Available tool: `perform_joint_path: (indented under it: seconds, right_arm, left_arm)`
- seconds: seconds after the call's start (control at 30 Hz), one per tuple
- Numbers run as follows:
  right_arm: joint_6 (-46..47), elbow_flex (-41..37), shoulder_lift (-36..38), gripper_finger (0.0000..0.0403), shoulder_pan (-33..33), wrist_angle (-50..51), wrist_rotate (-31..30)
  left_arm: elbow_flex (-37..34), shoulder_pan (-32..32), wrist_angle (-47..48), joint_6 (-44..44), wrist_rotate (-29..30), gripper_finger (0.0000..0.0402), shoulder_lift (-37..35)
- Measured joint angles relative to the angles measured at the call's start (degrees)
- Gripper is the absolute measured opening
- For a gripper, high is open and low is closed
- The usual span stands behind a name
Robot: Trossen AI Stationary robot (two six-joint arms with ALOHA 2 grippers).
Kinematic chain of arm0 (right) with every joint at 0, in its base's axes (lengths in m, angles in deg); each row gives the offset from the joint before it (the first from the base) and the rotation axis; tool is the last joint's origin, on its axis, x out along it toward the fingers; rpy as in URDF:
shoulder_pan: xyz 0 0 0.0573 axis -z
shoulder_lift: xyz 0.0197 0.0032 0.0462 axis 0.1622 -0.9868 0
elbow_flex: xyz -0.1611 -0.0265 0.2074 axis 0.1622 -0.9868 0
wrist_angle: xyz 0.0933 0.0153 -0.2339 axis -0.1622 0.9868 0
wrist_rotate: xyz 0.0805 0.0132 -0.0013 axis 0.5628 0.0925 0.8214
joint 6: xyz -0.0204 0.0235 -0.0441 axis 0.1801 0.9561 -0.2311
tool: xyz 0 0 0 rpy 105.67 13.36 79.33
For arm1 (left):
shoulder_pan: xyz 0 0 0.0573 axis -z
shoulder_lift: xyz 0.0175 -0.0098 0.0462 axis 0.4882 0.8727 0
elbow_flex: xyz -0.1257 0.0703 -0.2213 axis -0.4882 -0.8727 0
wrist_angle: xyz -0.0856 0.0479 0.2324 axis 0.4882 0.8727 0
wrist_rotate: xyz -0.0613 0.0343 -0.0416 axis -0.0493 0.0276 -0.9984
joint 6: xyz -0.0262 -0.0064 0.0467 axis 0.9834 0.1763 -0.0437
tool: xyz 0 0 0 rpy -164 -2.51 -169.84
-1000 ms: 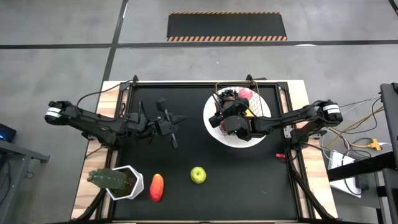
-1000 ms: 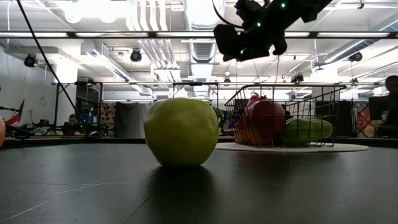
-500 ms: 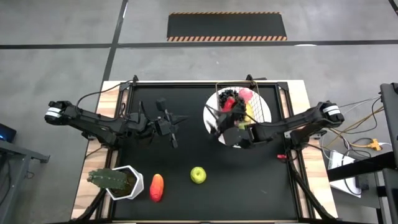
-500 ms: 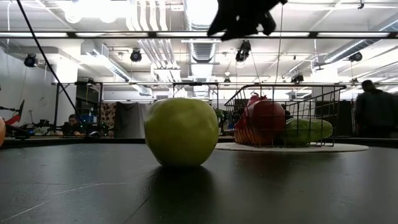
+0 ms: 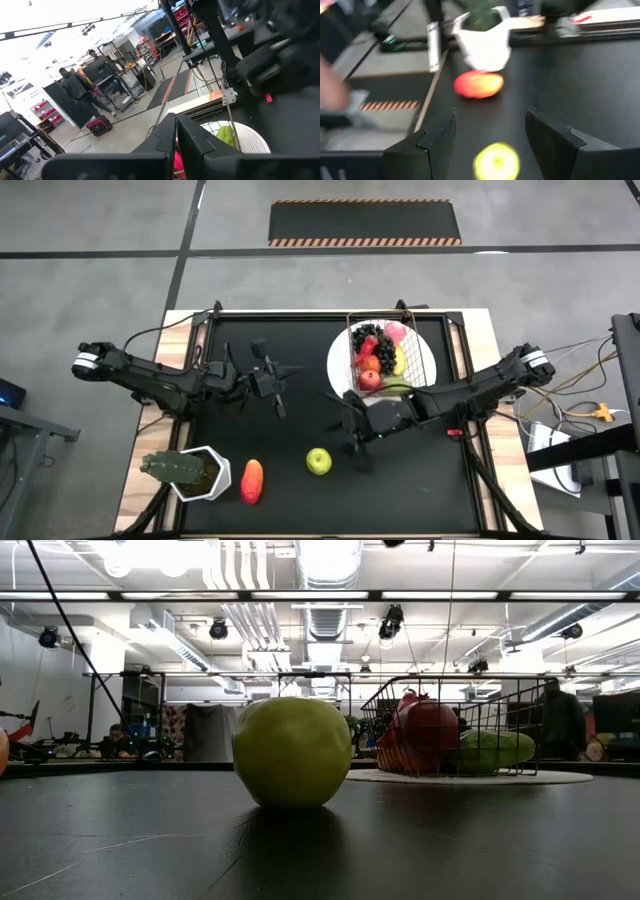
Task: Build produce basket
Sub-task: Put the green apple into the wire basket
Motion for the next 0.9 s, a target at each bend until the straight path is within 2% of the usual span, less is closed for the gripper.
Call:
perform_joint_path:
  seconds: [0.27,0.43,0.57,0.7,0.83,0.9]
  right_arm:
    - [-2.98,1.03,0.02,0.0219,-5.01,5.08,11.39]
    - [-9.16,0.36,0.02,0.0219,-9.28,8.08,12.32]
    - [-15.46,-1.55,0.02,0.0219,-12.74,7.48,10.94]
    - [-19.4,-3.09,0.6,0.0219,-14.91,7.53,6.76]
    - [-21.72,-5.81,3.74,0.0219,-15.36,8.36,6.44]
    - [-21.76,-7.86,6.66,0.0219,-15.31,8.33,6.33]
  left_arm:
    - [0.0,0.02,0.54,1.53,-0.01,0.0,0.02]
    - [0.0,0.09,0.54,3.6,-0.16,0.0,0.02]
    - [0.0,0.15,0.66,10.49,-1.83,0.0,0.02]
    - [0.0,0.2,4.04,19.68,-9.35,0.0,0.24]
    - [-0.02,0.71,5.42,25.96,-19.13,0.0,2.69]
    - [0.15,1.21,4.94,28.39,-21.67,0.0,4.25]
